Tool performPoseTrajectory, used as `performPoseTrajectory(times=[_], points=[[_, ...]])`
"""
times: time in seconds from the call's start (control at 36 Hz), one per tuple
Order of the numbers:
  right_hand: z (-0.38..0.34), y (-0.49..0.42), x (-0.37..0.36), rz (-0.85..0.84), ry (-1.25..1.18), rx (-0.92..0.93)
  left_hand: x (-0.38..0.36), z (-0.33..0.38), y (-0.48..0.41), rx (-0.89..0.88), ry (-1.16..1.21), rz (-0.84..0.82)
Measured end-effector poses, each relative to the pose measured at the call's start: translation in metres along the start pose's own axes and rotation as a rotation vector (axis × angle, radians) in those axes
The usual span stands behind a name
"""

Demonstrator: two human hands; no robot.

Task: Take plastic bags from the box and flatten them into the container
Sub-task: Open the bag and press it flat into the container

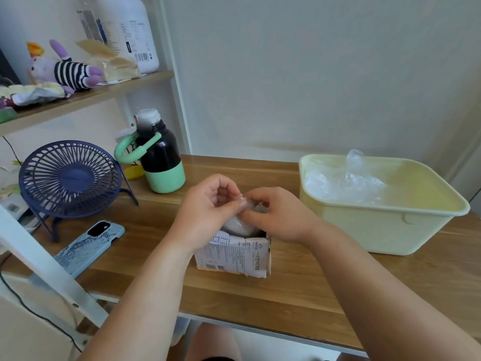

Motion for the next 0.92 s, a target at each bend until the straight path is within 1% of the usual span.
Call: performPoseTrajectory(times=[0.11, 0.17, 0.28, 0.42, 0.53, 0.61, 0.75, 0.83, 0.89, 0.92], points=[[0.004, 0.000, 0.003, 0.044, -0.018, -0.005, 0.000, -0.003, 0.001, 0.050, 0.049, 0.008], [0.005, -0.001, 0.006, 0.066, -0.092, -0.012, -0.001, -0.006, 0.002, 0.105, 0.025, -0.041], [0.011, -0.004, 0.013, 0.122, -0.229, -0.054, -0.004, -0.010, 0.002, 0.168, -0.184, -0.189], [0.012, -0.006, 0.025, 0.229, -0.349, -0.046, -0.010, -0.006, 0.002, 0.113, -0.325, -0.294], [0.012, -0.006, 0.038, 0.303, -0.449, -0.052, -0.007, -0.005, 0.003, 0.141, -0.342, -0.250], [0.013, -0.004, 0.048, 0.353, -0.576, -0.086, -0.005, -0.003, 0.001, 0.139, -0.363, -0.218], [0.006, -0.001, 0.062, 0.370, -0.730, -0.043, -0.012, 0.005, -0.003, 0.106, -0.504, -0.252], [0.004, 0.003, 0.076, 0.418, -0.915, -0.033, -0.017, 0.009, 0.000, 0.087, -0.556, -0.287], [0.004, 0.005, 0.083, 0.424, -1.056, -0.032, -0.017, 0.009, 0.000, 0.089, -0.555, -0.253], [0.005, 0.006, 0.086, 0.405, -1.109, -0.033, -0.017, 0.013, -0.001, 0.090, -0.505, -0.216]])
Point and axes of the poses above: each hand's wrist, its own y-axis away from the middle knuckle, its own x-axis out of the back of the hand, z = x × y, the point moved 6 cm from there along -y, towards the middle knuckle, and after that the axes turned 8 degrees about -x, right-handed, at the moved point
